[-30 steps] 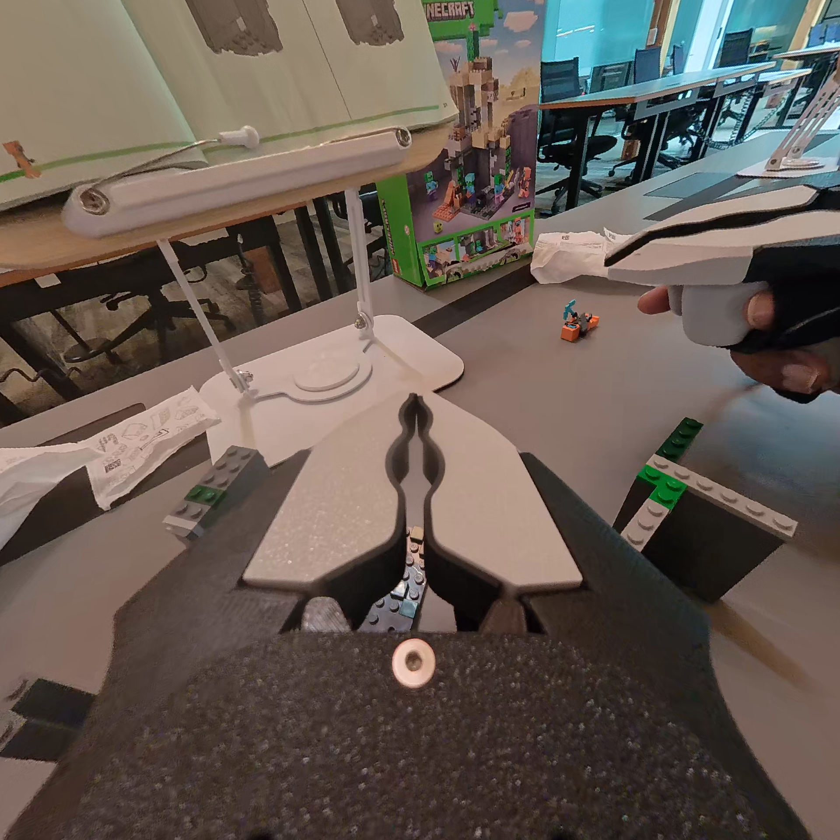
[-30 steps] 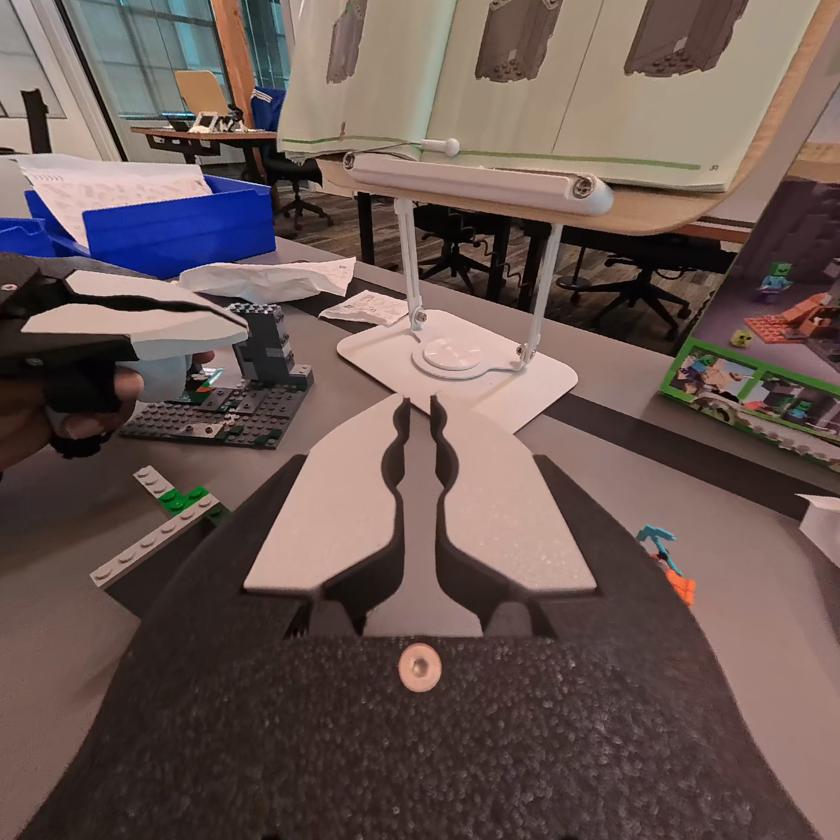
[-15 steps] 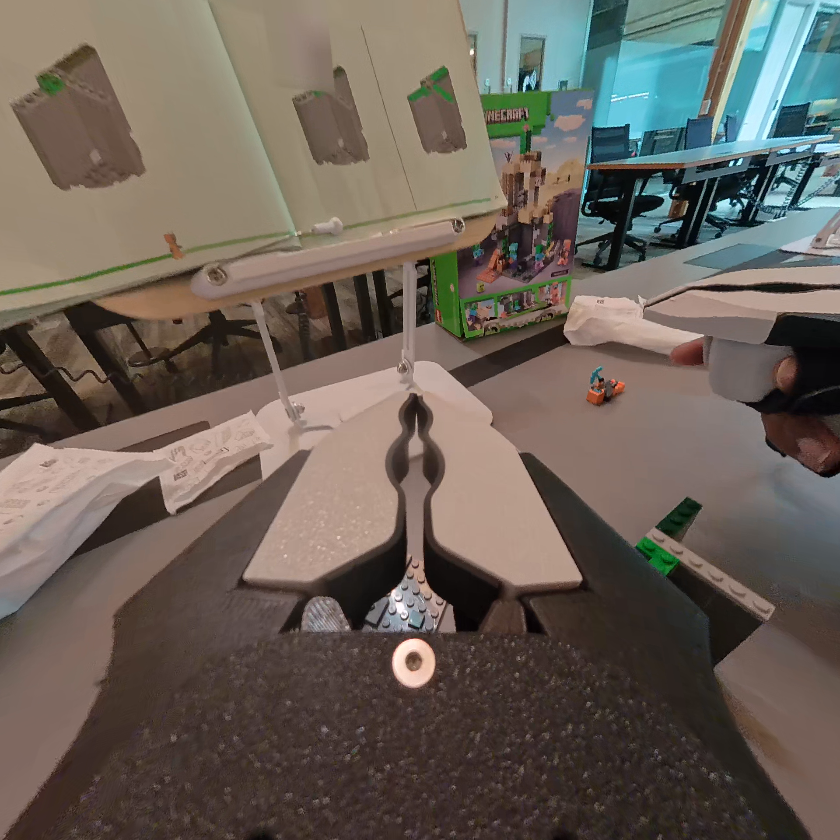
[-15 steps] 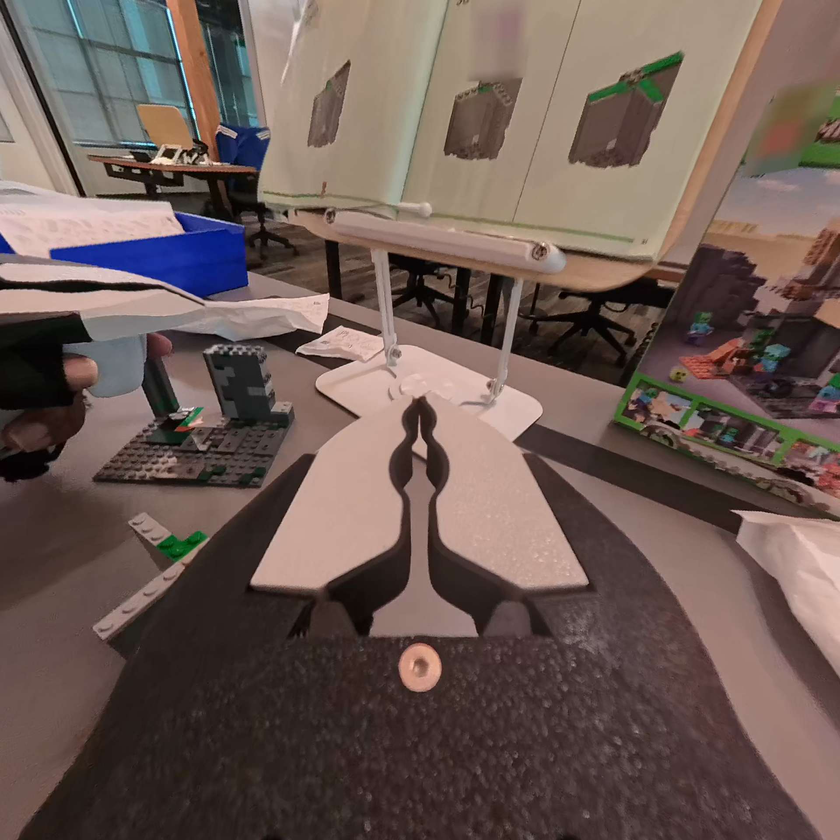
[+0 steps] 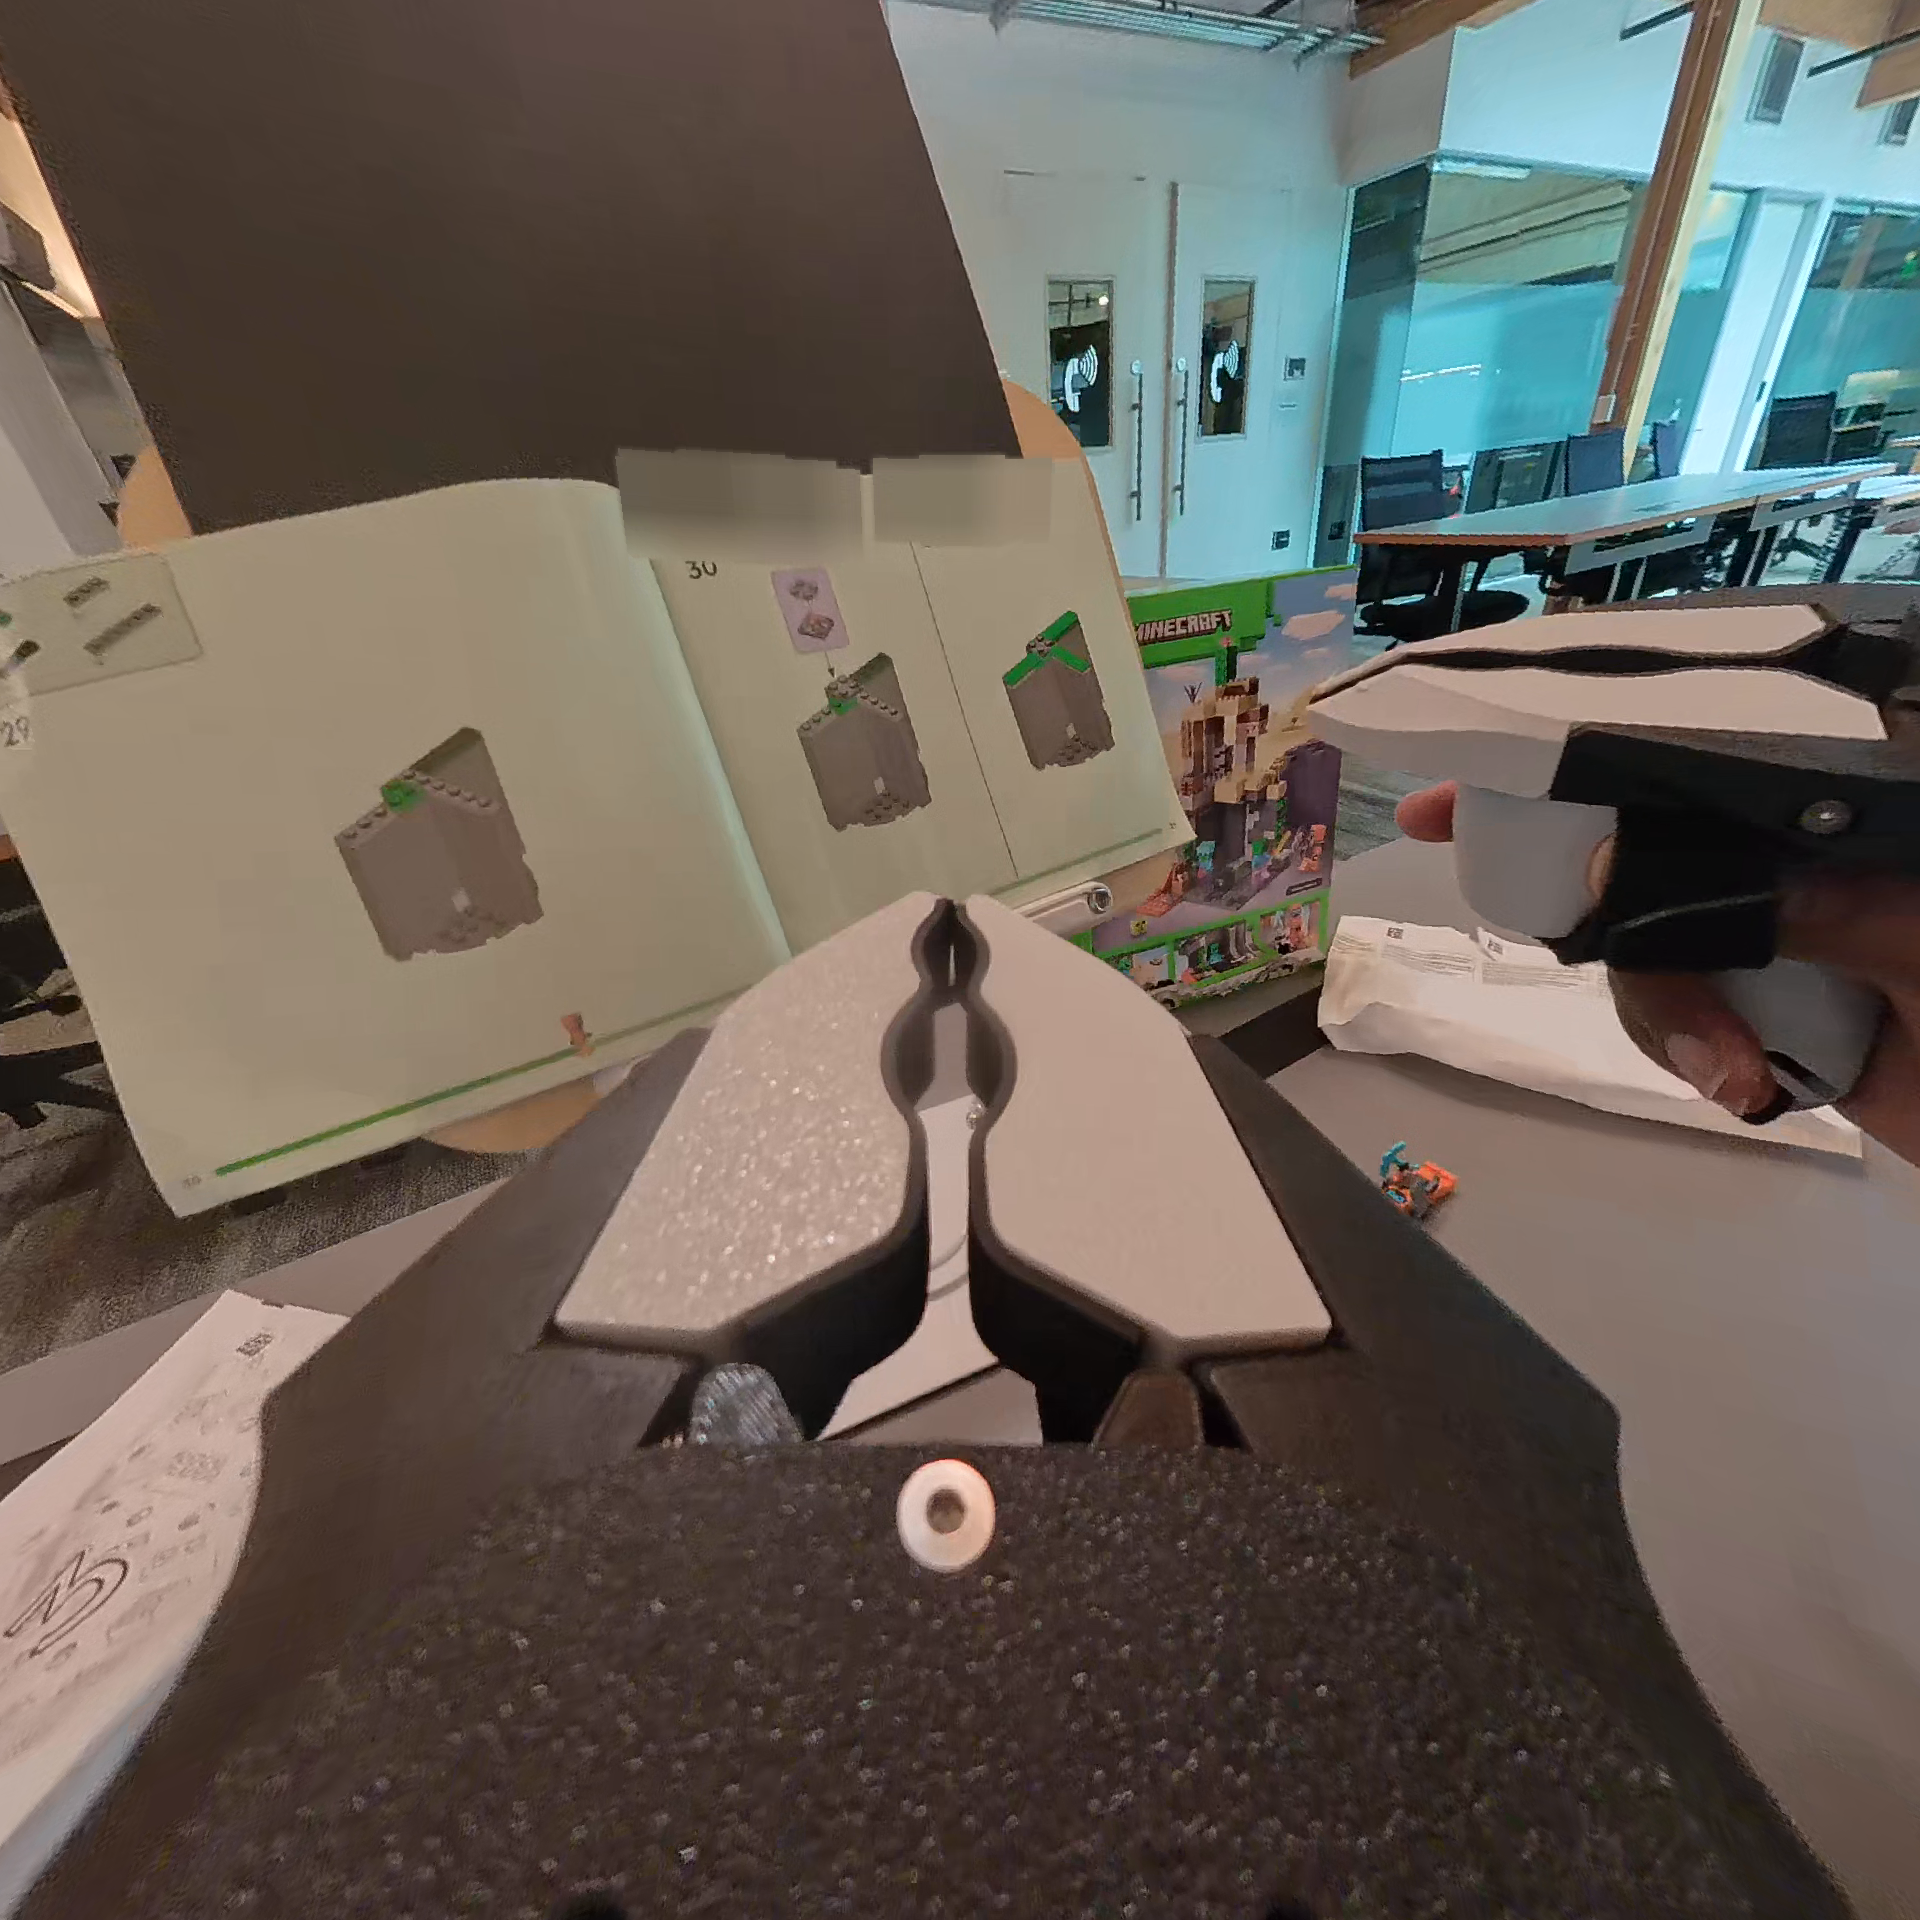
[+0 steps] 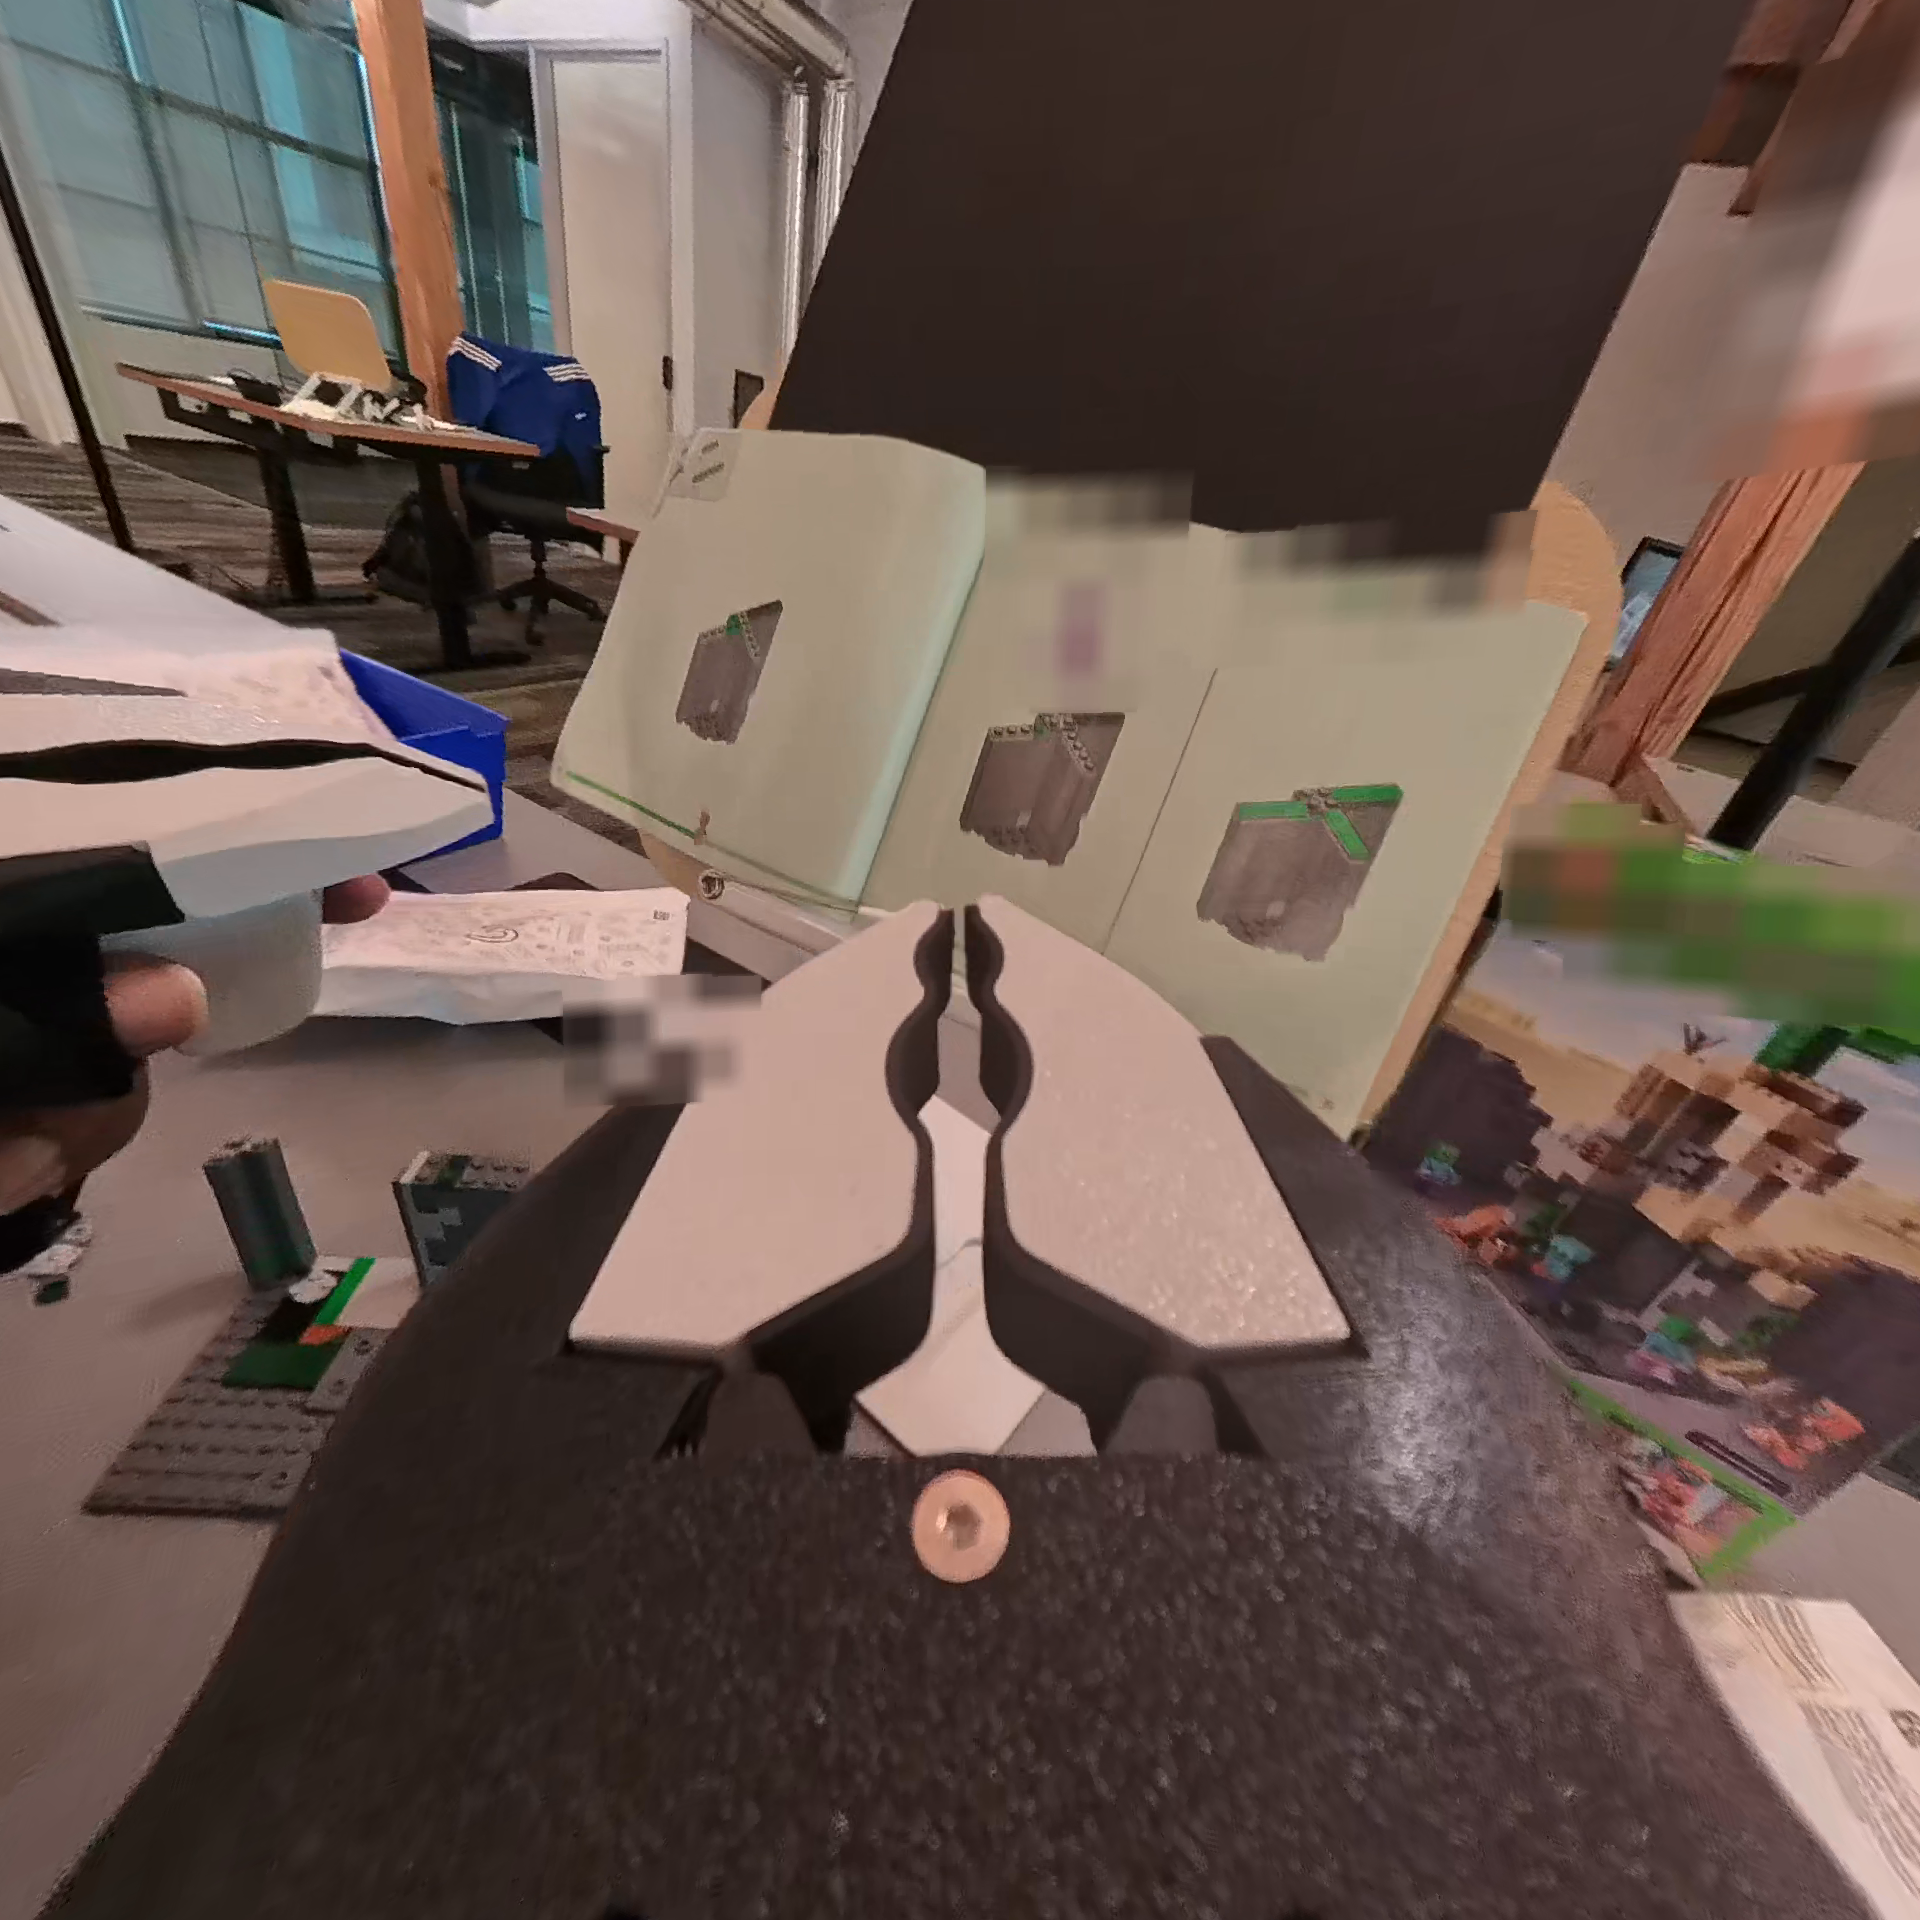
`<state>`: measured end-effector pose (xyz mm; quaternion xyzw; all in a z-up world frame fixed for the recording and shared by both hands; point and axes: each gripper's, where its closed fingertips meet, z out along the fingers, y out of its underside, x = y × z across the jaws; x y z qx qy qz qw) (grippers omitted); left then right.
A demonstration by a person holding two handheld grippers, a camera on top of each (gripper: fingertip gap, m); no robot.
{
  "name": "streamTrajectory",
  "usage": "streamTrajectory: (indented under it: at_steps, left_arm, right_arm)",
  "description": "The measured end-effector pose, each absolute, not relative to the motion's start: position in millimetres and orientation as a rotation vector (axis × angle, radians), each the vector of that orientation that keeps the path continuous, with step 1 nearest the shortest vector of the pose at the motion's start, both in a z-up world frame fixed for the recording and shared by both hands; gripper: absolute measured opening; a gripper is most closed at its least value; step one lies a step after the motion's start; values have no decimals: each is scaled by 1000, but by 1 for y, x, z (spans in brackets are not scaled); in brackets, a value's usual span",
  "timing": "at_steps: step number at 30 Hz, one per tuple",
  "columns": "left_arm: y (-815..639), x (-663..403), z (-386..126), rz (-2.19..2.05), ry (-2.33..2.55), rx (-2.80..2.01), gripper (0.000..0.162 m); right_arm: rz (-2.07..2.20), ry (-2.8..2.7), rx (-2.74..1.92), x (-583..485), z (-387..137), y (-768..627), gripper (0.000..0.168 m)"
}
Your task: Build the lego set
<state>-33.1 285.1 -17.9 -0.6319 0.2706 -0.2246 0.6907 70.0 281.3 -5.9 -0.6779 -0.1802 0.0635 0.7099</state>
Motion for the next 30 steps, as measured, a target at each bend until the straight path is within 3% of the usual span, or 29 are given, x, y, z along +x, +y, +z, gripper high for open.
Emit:
streamTrajectory:
  at_steps: [16,30]
  left_arm:
    - [310,-61,-42,-469,532,-1494,0]
    - [303,-64,-38,-471,540,-1468,0]
  right_arm:
    - [134,-335,-1535,72,-21,314,0]
    - [83,-395,-1457,36,37,392,0]
